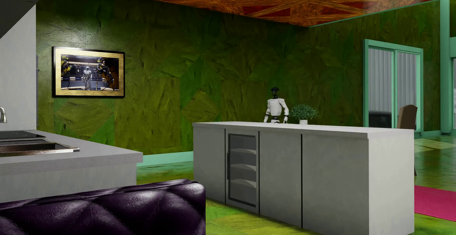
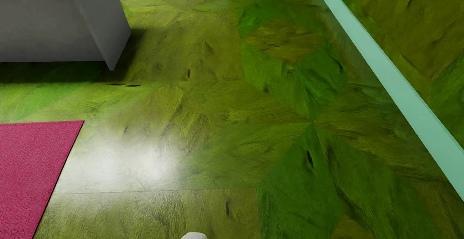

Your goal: Walk towards the counter

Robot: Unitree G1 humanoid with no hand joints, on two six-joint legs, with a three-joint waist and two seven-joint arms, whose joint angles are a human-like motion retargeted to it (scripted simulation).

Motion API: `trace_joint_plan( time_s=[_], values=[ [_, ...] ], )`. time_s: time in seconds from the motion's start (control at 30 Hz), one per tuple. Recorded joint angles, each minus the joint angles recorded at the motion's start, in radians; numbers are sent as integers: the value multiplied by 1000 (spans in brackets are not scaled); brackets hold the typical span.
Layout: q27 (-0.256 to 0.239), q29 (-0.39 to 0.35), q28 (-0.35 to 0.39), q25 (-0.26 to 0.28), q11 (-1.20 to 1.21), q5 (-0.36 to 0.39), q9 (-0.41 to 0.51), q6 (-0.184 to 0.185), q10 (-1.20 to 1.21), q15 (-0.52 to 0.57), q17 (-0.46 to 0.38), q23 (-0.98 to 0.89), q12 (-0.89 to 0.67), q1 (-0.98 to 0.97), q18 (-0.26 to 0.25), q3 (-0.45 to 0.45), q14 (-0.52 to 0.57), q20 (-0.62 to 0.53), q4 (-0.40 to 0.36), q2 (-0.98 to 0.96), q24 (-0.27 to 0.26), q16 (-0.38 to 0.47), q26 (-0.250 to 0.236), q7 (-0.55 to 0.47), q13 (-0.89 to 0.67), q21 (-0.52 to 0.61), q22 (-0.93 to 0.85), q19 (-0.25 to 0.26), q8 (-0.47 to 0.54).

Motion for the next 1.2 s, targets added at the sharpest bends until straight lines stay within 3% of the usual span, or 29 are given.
trace_joint_plan(
  time_s=[0.07,0.1,0.13,0.17,0.2,0.23,0.27,0.3,0.33,0.4,0.5,0.53,0.57,0.63,0.67,0.7,0.73,0.77,0.8,0.83,0.9,0.97,1.07,1.1,1.13,1.17,1.2],
  values=[
    [0,0,0,0,-37,-16,-20,2,-338,-131,-20,-55,16,-72,0,47,72,12,23,127,0,-4,0,0,-48,-46,7,0,0],
    [0,0,0,0,-38,-25,-35,3,-553,-156,-26,-74,21,-100,0,62,198,5,36,171,0,-5,0,0,-69,-56,18,0,0],
    [0,0,0,0,-29,-45,-40,1,-620,-146,-25,-77,26,-121,0,84,254,3,52,216,0,-5,0,0,-85,-68,31,0,0],
    [0,0,0,0,-1,-82,-38,-6,-391,-99,-19,-84,31,-144,0,109,95,3,54,258,0,-8,0,0,-82,-98,45,0,0],
    [0,0,0,0,59,-118,-47,-15,-281,-4,-8,-82,36,-170,0,122,61,-5,44,277,0,-14,0,0,-63,-118,70,0,0],
    [0,0,0,0,172,-151,-64,-33,-174,158,14,-42,40,-186,0,121,98,-13,16,259,0,-18,0,0,-38,-118,106,0,0],
    [0,0,0,0,344,-173,-62,-50,-93,344,39,15,36,-164,0,105,83,-15,-28,209,0,-21,0,0,-19,-122,139,0,0],
    [0,0,0,0,570,-184,-47,-57,-67,454,46,51,30,-102,0,84,32,1,-79,115,0,-26,0,0,2,-120,139,0,0],
    [0,0,0,0,782,-185,-29,-62,-93,441,50,79,29,-14,0,52,-10,17,-133,3,0,-30,0,0,10,-86,113,0,0],
    [0,0,0,0,930,-115,-11,-22,-194,318,70,115,9,183,0,-64,-33,17,-145,-209,0,-28,0,0,37,-61,46,0,0],
    [0,0,0,0,502,-58,-10,25,-369,451,73,153,-18,458,0,-217,-52,48,-128,-454,0,-9,0,0,106,-7,-98,0,0],
    [0,0,0,0,299,-59,-8,36,-408,444,70,157,-34,546,0,-265,-76,59,-112,-491,0,-4,0,0,128,-3,-135,0,0],
    [0,0,0,0,131,-77,-18,29,-427,320,70,157,-61,599,0,-293,-107,73,-115,-540,0,7,0,0,139,2,-163,0,0],
    [0,0,0,0,14,-121,-30,24,-406,-57,63,154,-106,676,0,-347,-139,107,-96,-608,0,18,0,0,158,23,-186,0,0],
    [0,0,0,0,22,-131,-27,33,-382,-26,57,152,-116,716,0,-374,-107,125,-72,-631,0,15,0,0,169,32,-177,0,0],
    [0,0,0,0,61,-119,-28,48,-336,156,54,159,-112,746,0,-389,-22,143,-40,-658,0,8,0,0,177,35,-158,0,0],
    [0,0,0,0,140,-81,-42,75,-236,355,55,171,-95,730,0,-383,119,153,1,-684,0,-1,0,0,182,37,-135,0,0],
    [0,0,0,0,216,-35,-51,106,-74,463,54,192,-78,668,0,-362,277,133,32,-683,0,-8,0,0,178,31,-91,0,0],
    [0,0,0,0,266,6,-54,127,129,467,49,212,-61,564,0,-332,353,98,45,-650,0,-8,0,0,163,10,-51,0,0],
    [0,0,0,0,268,48,-46,143,323,428,48,217,-39,442,0,-294,290,80,52,-584,0,-7,0,0,141,-24,-46,0,0],
    [0,0,0,0,168,68,-24,132,486,292,39,193,-3,233,0,-176,50,30,7,-362,0,1,0,0,88,-51,-32,0,0],
    [0,0,0,0,43,41,-10,100,333,137,7,73,48,79,0,-45,2,16,-39,-126,0,14,0,0,64,-78,11,0,0],
    [0,0,0,0,-32,-6,-36,83,-182,-144,-19,-74,112,-71,0,84,52,13,-22,129,0,37,0,0,0,-151,75,0,0],
    [0,0,0,0,-24,-10,-53,88,-359,-185,-24,-105,127,-89,0,108,111,11,-8,173,0,40,0,0,-30,-172,101,0,0],
    [0,0,0,0,-29,-13,-69,95,-580,-187,-26,-127,139,-106,0,118,352,7,-3,207,0,41,0,0,-53,-196,126,0,0],
    [0,0,0,0,-28,-20,-75,101,-632,-139,-24,-139,148,-137,0,113,430,7,-8,235,0,40,0,0,-64,-215,153,0,0],
    [0,0,0,0,22,-41,-66,100,-359,-42,-17,-138,150,-161,0,105,111,-3,-26,263,0,40,0,0,-55,-236,182,0,0]
  ],
)
